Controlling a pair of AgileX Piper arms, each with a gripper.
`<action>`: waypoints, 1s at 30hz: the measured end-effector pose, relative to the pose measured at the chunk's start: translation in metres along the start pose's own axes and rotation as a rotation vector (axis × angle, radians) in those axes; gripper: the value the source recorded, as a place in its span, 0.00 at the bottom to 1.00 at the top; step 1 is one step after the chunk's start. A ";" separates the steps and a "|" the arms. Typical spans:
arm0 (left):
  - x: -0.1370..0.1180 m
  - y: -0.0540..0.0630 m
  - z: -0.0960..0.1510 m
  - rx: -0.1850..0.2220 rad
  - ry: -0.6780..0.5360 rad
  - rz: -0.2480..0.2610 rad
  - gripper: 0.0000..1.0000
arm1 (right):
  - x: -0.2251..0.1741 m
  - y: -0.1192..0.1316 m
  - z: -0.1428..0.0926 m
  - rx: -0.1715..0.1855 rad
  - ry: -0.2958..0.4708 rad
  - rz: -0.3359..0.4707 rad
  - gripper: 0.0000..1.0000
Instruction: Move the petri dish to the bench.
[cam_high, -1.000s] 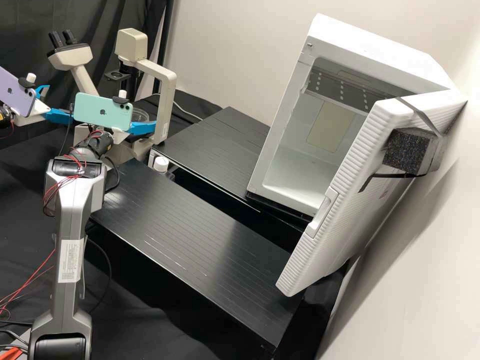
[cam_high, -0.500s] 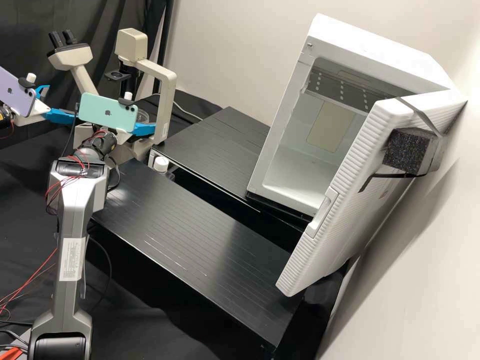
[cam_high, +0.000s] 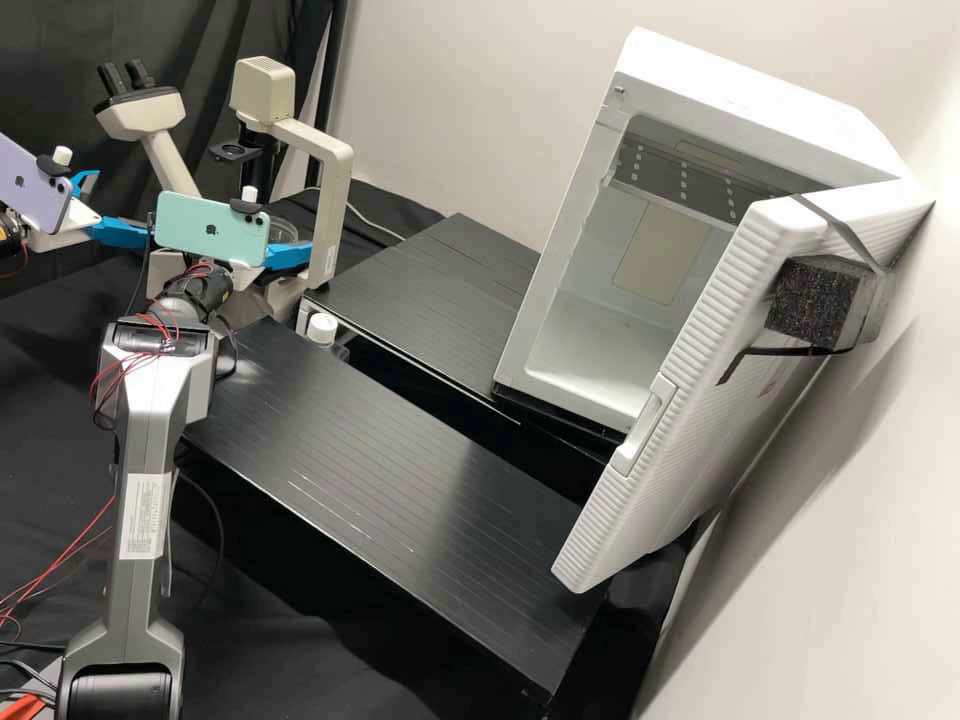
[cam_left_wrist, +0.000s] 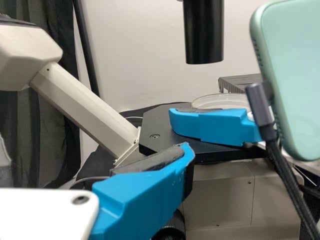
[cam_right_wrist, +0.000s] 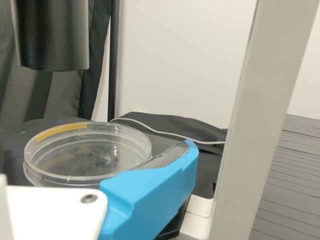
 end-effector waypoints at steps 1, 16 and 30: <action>0.000 0.000 0.000 0.000 0.000 0.000 1.00 | 0.000 0.000 0.000 0.000 0.000 -0.001 0.00; 0.000 0.000 0.000 0.000 0.000 0.000 1.00 | 0.000 -0.002 0.000 0.000 -0.002 -0.021 0.00; 0.000 0.000 0.000 0.000 0.000 0.000 1.00 | 0.001 0.000 0.004 0.010 -0.015 -0.022 0.00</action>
